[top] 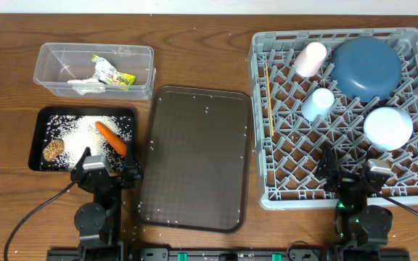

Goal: Sort waste into correct bins and load items into the dishwasher rack

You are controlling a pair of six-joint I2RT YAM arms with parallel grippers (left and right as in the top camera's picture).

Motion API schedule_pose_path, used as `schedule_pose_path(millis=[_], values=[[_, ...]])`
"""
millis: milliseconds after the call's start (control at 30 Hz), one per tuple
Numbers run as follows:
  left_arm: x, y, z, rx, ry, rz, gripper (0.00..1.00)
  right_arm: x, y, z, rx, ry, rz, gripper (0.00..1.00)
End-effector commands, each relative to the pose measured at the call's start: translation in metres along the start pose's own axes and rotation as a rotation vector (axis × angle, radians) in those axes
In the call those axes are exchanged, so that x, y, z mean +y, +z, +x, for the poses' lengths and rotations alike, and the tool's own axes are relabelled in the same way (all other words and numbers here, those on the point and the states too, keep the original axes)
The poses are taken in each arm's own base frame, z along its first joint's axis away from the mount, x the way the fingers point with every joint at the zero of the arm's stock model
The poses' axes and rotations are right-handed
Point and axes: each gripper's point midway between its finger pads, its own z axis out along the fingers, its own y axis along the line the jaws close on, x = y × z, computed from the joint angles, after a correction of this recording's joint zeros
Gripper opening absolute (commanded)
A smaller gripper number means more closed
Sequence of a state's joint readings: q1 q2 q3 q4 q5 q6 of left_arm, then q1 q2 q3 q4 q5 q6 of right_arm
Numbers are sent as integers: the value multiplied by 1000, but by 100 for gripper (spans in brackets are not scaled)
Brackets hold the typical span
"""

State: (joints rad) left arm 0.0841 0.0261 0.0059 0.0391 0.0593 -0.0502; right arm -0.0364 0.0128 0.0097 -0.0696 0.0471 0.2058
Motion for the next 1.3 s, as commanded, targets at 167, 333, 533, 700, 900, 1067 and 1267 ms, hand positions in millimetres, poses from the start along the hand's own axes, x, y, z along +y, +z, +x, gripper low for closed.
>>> schedule_pose_path(millis=[167,333,533,700,900,1067,1267], values=[[6,-2,22,85,13,-30,98,-2,0,1,2,11,7,99],[1,-2,22,86,15,-10,98,-2,0,2,2,11,7,99],[2,-2,23,88,15,-11,98,-2,0,2,2,11,7,99],[2,-2,23,88,15,-11,98,-2,0,1,2,11,7,99],[2,-2,23,88,15,-11,98,-2,0,2,2,11,7,99],[2,-2,23,88,15,-11,98,-2,0,2,2,11,7,99],[2,-2,23,88,15,-11,98,-2,0,2,2,11,7,99]])
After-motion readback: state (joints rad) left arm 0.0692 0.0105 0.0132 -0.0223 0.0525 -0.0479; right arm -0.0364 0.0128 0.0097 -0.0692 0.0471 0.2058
